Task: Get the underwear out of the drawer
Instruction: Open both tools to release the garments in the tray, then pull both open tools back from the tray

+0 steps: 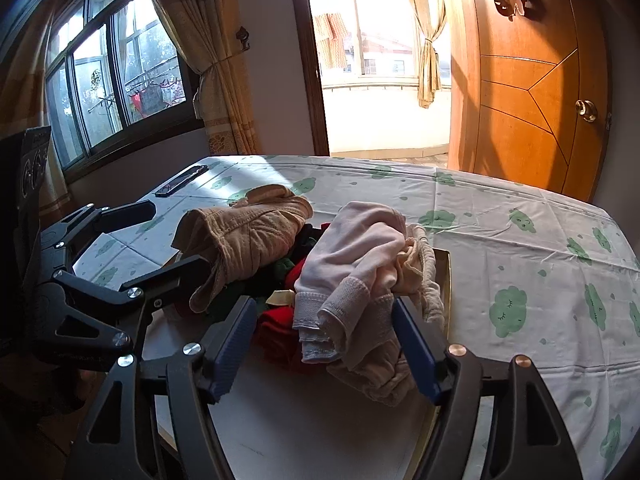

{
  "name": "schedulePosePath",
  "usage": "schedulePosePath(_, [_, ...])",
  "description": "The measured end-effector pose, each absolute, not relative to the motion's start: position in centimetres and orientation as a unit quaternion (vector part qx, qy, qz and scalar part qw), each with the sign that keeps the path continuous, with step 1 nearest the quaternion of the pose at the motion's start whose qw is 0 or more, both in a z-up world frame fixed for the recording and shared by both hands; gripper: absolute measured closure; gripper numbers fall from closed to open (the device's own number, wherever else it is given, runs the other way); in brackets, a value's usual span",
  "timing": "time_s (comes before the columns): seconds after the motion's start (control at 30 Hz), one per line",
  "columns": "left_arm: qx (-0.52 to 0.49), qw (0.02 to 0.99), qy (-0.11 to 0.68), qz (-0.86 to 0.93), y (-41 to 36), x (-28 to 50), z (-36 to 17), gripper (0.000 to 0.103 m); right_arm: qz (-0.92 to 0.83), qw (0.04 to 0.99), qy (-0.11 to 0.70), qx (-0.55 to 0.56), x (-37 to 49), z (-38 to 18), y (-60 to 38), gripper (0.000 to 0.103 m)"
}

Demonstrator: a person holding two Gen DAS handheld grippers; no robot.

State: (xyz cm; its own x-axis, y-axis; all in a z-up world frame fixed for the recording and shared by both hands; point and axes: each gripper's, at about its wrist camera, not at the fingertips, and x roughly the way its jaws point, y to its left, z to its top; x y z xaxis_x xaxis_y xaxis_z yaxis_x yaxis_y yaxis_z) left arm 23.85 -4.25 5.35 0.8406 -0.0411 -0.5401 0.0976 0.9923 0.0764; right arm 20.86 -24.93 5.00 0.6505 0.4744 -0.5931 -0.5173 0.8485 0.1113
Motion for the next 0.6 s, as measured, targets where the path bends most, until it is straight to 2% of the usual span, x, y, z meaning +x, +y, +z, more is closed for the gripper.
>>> schedulePosePath(0.6, [0.031, 0.964, 0.261, -0.045, -4.6, 19.9, 5.8, 0.000, 0.297, 0.908, 0.296, -0.018, 17.0, 5.2, -25.5, 0.029])
